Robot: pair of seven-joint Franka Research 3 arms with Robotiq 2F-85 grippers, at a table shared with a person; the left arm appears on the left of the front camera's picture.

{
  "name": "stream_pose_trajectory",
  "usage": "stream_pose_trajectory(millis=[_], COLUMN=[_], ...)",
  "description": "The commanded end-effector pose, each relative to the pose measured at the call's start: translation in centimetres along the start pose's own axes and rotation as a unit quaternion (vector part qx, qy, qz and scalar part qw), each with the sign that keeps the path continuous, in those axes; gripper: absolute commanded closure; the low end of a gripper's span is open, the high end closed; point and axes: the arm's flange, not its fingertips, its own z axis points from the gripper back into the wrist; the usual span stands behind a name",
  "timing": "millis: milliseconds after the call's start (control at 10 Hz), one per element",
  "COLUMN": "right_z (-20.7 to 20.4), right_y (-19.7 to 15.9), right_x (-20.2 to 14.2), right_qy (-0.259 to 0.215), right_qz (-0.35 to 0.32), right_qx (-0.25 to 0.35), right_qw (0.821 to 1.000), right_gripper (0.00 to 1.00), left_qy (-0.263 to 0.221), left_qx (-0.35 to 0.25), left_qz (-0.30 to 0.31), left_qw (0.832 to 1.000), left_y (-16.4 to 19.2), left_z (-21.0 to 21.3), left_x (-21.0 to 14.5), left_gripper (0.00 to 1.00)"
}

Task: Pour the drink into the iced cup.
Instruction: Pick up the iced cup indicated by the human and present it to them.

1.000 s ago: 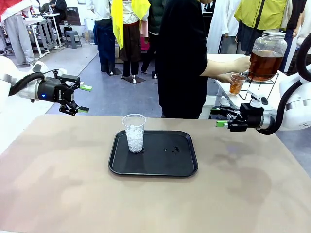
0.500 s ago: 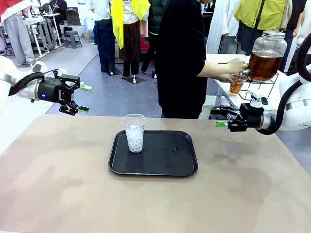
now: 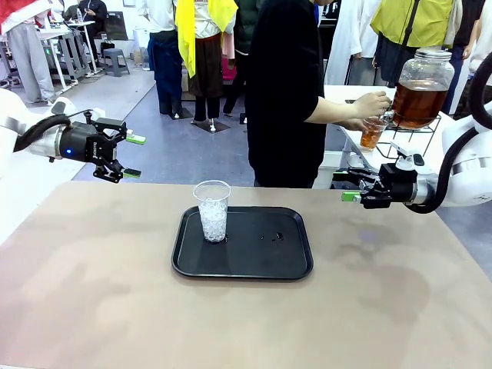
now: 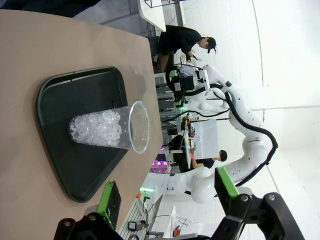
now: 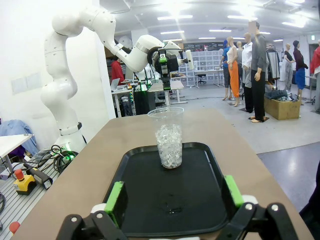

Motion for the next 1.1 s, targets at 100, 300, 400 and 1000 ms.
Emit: stream_pose_trajectory(millis=[100,300,400,1000], right_z=[0.06,0.06,0.06,0.06], right_y=[0.04,0.04,0.04,0.04], right_x=[0.3,0.3,0.3,0.3], right_qy=[-0.002,-0.002,-0.002,-0.002], right_qz=[0.003,0.003,0.003,0.003], right_qx=[0.001,0.001,0.001,0.001], right_qw=[1.0,1.0,1.0,1.0], right_gripper=[0.0,0.0,0.0,0.0], left_qy=[-0.001,-0.001,-0.001,-0.001], left_qx=[0.0,0.0,0.0,0.0], left_qz=[-0.001,-0.001,-0.001,-0.001], left_qw=[1.0,1.0,1.0,1.0], left_y=[-0.15,-0.15,-0.15,-0.15], left_z=[0.05,0.05,0.05,0.05], left_x=[0.01,0.01,0.01,0.01], left_gripper=[0.0,0.0,0.0,0.0])
